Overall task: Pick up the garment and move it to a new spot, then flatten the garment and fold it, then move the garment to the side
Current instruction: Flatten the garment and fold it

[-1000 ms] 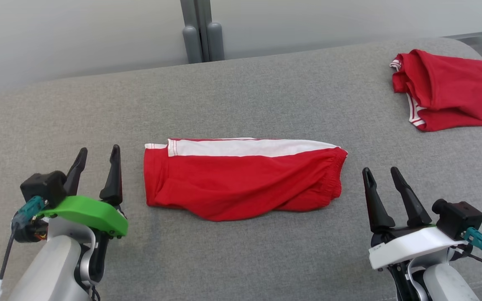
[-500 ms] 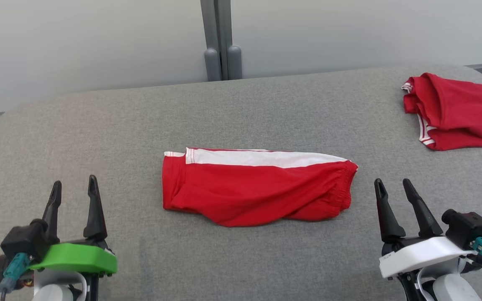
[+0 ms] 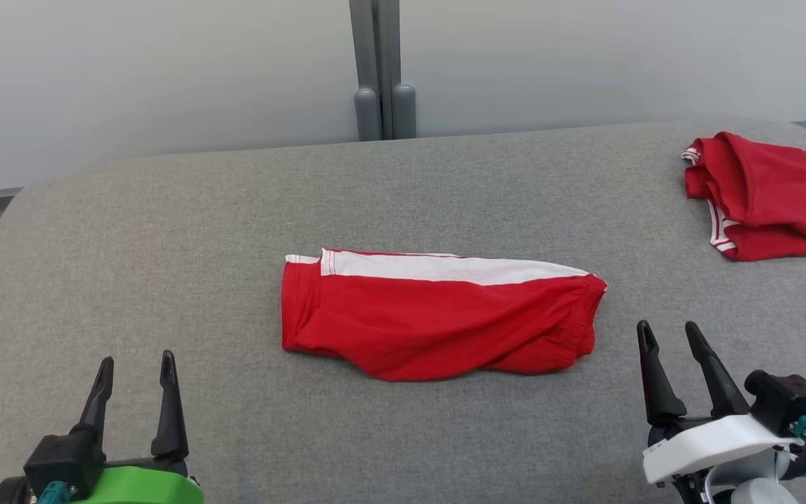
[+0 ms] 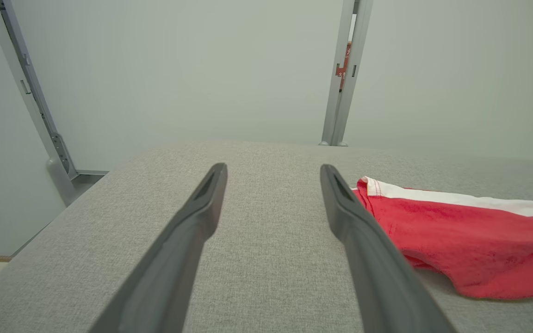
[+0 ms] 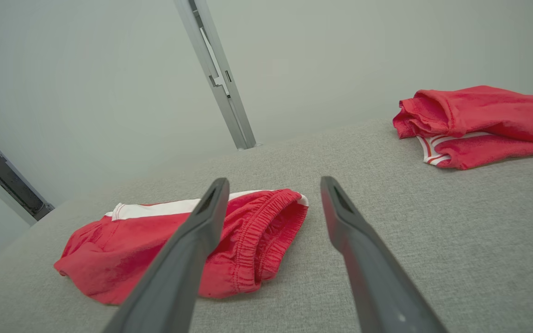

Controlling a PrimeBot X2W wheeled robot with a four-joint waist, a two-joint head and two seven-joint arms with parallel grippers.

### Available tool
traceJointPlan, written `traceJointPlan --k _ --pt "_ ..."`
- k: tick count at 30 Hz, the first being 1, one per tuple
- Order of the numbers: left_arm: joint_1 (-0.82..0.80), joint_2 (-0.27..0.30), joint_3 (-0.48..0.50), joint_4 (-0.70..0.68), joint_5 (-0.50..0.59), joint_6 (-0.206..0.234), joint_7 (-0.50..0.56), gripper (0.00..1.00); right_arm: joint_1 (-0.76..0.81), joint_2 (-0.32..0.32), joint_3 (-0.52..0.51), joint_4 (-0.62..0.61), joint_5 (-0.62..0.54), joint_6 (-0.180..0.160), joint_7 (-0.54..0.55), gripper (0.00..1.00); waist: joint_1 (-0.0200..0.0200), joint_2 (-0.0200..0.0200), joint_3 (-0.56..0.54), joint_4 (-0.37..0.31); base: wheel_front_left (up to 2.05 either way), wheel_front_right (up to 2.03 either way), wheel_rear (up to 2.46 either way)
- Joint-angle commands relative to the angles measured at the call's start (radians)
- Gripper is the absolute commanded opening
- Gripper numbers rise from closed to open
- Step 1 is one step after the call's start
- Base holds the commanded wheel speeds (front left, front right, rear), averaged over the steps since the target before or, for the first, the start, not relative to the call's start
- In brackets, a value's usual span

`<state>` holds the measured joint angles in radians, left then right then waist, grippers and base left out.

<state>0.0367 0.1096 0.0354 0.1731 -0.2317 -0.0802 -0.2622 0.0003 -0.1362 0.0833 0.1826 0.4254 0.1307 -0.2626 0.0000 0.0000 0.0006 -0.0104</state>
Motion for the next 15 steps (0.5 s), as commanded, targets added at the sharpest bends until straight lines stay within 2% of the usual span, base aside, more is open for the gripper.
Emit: traceJointPlan --k 1,8,15 --pt "0.014 0.002 0.0 -0.008 0.019 -0.011 -0.003 1.0 0.015 0.001 -0.002 0.006 -0.012 0.0 -0.003 1.0 0.0 0.0 0.001 0.001 0.0 0.0 0.0" --pt "0.0 -0.003 0.021 -0.034 0.029 -0.04 -0.003 1.0 0.011 0.002 -0.011 0.017 -0.034 0.0 -0.003 1.0 0.0 0.0 0.006 0.002 0.0 0.0 0.0" --pt "-0.011 -0.01 0.047 -0.038 0.038 -0.048 -0.003 1.0 -0.007 0.002 -0.014 0.054 -0.049 0.0 -0.003 1.0 0.0 0.0 0.01 0.011 0.0 0.0 0.0"
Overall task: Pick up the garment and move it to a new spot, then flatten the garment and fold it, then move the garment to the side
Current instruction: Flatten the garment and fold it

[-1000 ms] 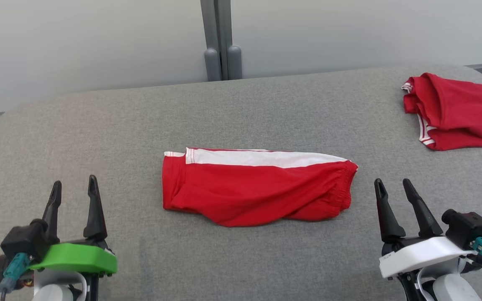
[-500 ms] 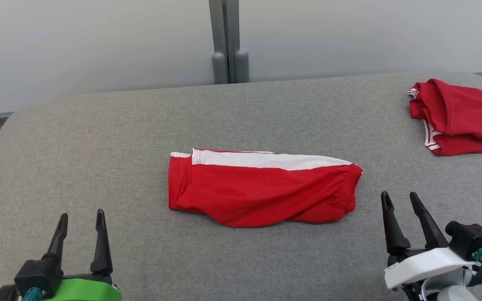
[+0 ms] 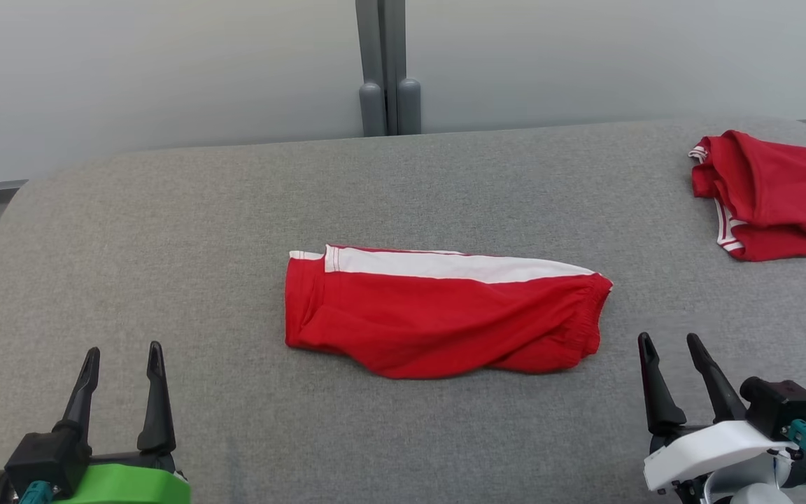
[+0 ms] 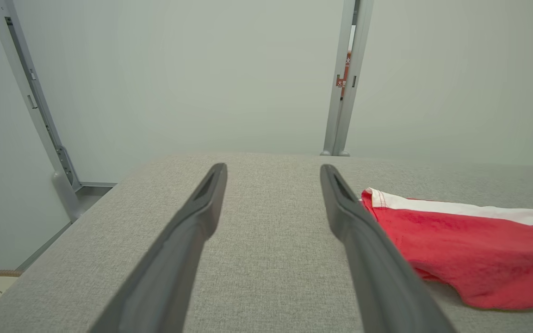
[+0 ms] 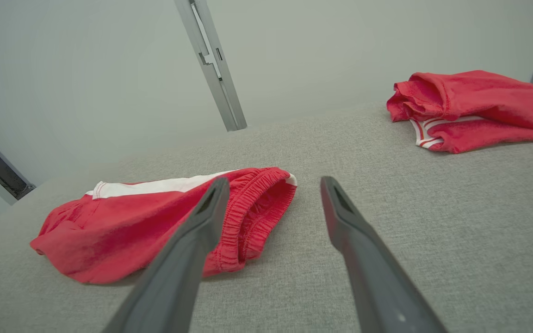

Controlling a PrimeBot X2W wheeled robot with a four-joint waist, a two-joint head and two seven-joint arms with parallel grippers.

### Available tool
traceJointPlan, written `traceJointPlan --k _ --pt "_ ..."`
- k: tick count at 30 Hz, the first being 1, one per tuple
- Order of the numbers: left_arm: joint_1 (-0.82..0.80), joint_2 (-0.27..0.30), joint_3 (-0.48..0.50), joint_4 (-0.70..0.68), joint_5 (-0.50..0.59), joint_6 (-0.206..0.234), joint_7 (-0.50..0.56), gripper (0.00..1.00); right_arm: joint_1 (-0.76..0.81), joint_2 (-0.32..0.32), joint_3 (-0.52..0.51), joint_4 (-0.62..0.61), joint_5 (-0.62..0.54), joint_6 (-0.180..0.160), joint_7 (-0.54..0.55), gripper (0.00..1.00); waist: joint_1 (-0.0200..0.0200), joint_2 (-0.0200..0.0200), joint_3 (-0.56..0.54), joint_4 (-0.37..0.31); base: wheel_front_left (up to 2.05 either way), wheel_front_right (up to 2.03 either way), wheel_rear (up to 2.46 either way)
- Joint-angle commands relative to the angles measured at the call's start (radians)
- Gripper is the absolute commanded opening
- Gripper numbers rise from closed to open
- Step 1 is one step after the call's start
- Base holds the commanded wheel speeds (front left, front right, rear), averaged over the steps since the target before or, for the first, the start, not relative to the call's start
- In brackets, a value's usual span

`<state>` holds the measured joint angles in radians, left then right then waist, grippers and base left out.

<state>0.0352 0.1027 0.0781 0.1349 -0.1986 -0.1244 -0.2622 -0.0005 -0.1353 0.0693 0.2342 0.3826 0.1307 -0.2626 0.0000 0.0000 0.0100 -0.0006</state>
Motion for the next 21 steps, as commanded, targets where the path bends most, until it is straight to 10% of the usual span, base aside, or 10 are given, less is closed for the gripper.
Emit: traceJointPlan --k 1,21 --pt "-0.011 -0.004 0.005 0.003 0.007 -0.005 -0.003 1.0 -0.015 0.0 0.003 0.013 -0.009 0.0 -0.003 1.0 0.0 0.0 0.001 0.004 0.0 0.0 0.0" --pt "-0.087 -0.039 -0.045 0.048 0.016 -0.007 -0.003 1.0 -0.379 -0.016 0.068 0.483 -0.071 0.0 0.016 1.0 0.0 0.0 0.106 0.09 0.0 0.0 0.0"
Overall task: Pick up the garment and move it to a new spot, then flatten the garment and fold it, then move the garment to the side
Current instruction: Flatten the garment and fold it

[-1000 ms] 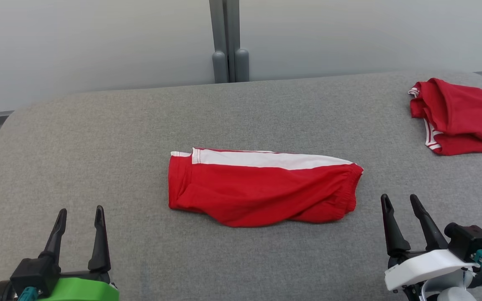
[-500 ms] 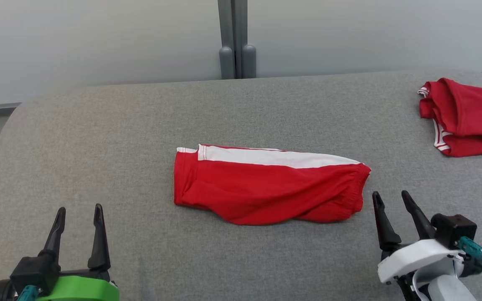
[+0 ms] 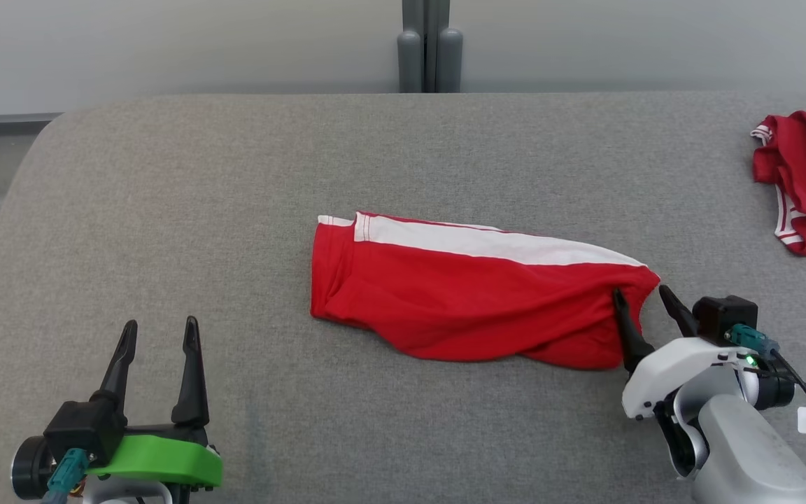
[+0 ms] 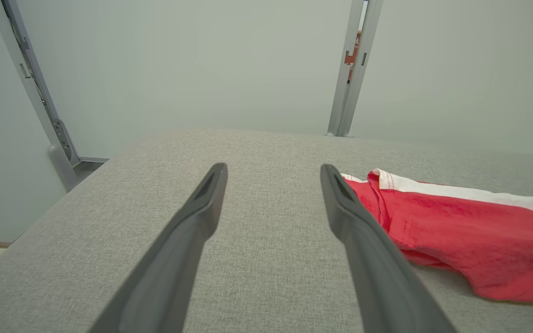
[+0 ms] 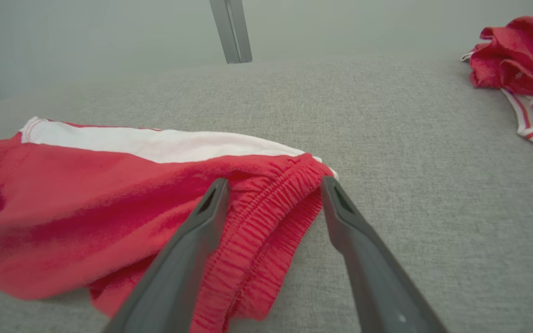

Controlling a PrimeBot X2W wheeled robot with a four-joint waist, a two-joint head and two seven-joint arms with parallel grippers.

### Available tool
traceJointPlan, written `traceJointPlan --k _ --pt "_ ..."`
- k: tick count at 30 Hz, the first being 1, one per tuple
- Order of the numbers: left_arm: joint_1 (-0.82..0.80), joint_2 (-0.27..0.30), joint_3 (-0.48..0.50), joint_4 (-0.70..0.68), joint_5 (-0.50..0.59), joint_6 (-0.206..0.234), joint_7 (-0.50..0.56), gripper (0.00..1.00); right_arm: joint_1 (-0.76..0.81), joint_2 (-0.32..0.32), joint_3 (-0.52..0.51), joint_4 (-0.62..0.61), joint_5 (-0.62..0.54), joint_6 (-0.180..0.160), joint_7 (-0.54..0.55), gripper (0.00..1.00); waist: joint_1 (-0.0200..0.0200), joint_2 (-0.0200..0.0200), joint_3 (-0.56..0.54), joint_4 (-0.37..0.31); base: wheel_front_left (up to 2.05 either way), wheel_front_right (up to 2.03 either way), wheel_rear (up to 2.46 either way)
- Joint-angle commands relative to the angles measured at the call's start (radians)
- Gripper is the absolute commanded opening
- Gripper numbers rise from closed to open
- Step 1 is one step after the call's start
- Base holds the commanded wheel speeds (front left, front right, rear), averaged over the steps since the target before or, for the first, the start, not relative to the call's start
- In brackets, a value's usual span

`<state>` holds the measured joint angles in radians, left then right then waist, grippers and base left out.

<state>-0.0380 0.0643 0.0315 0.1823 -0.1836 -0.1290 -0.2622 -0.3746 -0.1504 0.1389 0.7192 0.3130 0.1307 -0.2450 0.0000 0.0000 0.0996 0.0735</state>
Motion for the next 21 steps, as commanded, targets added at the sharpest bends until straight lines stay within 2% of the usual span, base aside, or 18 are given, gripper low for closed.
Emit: traceJointPlan --k 1,8,16,21 --pt "-0.016 -0.001 0.001 0.001 0.003 -0.003 -0.003 1.0 -0.013 0.001 -0.009 0.026 0.002 0.0 -0.004 1.0 0.0 0.0 0.021 0.02 0.0 0.0 0.0" --pt "-0.024 -0.005 0.017 0.005 0.012 -0.003 -0.003 1.0 -0.032 0.032 -0.041 0.171 0.045 0.0 -0.013 1.0 0.0 0.0 0.04 0.022 0.0 0.0 0.0" --pt "-0.048 -0.009 0.004 0.023 0.021 -0.003 -0.003 1.0 -0.097 0.066 0.041 0.228 0.141 0.0 -0.012 1.0 0.0 0.0 0.056 0.025 0.0 0.0 0.0" --pt "-0.055 -0.011 -0.006 0.027 0.027 -0.003 -0.003 1.0 -0.137 0.06 0.097 0.254 0.191 0.0 -0.011 1.0 0.0 0.0 0.055 0.037 0.0 0.0 0.0"
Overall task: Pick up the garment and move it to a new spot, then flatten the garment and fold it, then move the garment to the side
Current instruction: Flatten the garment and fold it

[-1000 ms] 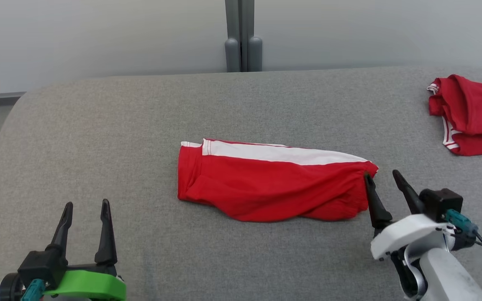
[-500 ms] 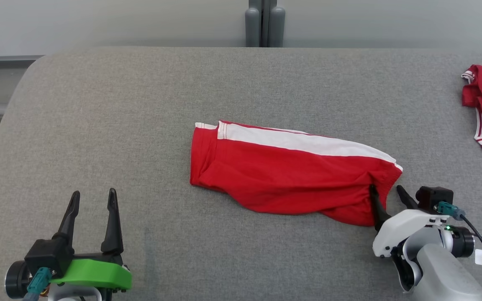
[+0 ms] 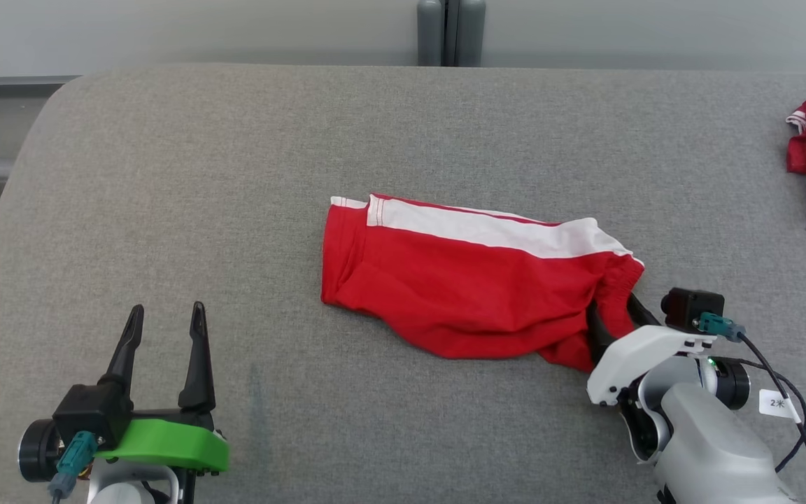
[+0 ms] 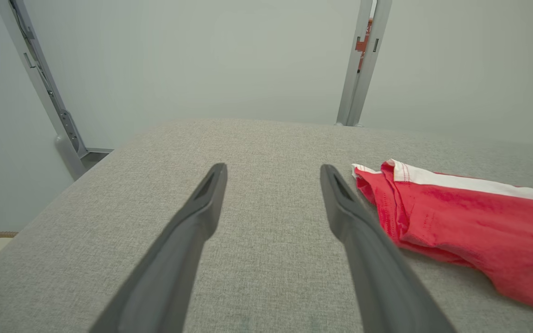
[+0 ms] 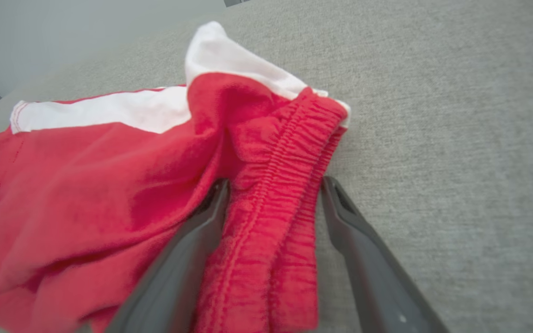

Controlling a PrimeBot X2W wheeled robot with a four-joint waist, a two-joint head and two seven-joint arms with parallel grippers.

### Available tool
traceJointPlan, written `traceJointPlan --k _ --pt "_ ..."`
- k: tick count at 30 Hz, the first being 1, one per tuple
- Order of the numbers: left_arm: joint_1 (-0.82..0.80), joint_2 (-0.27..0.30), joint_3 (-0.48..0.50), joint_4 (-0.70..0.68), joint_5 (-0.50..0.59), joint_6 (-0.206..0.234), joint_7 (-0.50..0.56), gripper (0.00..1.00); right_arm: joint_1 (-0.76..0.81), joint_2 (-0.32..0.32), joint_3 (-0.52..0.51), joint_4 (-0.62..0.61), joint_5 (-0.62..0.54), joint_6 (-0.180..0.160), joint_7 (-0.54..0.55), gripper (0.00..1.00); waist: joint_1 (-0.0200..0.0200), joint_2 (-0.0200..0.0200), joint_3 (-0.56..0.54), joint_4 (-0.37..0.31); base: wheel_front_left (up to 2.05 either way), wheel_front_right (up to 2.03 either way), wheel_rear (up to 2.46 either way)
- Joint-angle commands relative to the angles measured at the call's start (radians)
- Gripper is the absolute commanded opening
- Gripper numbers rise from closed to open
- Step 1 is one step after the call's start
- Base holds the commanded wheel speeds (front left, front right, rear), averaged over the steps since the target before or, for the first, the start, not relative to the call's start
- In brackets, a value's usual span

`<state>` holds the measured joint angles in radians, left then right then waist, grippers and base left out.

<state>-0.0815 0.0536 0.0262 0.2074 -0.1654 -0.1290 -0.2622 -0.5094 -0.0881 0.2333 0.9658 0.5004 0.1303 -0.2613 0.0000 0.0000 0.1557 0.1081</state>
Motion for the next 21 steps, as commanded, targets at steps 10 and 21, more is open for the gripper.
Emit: traceJointPlan --k 10,21 --pt "0.019 -0.001 0.018 0.014 0.018 -0.003 -0.003 1.0 -0.001 -0.035 0.109 0.053 0.101 0.0 0.027 0.0 0.0 0.0 -0.031 0.002 0.0 0.0 0.0" --pt "0.045 -0.001 0.015 0.018 0.02 -0.003 -0.003 1.0 0.021 -0.207 0.16 0.064 0.154 -0.001 0.004 0.0 0.0 0.0 -0.084 -0.033 0.0 0.0 0.0"
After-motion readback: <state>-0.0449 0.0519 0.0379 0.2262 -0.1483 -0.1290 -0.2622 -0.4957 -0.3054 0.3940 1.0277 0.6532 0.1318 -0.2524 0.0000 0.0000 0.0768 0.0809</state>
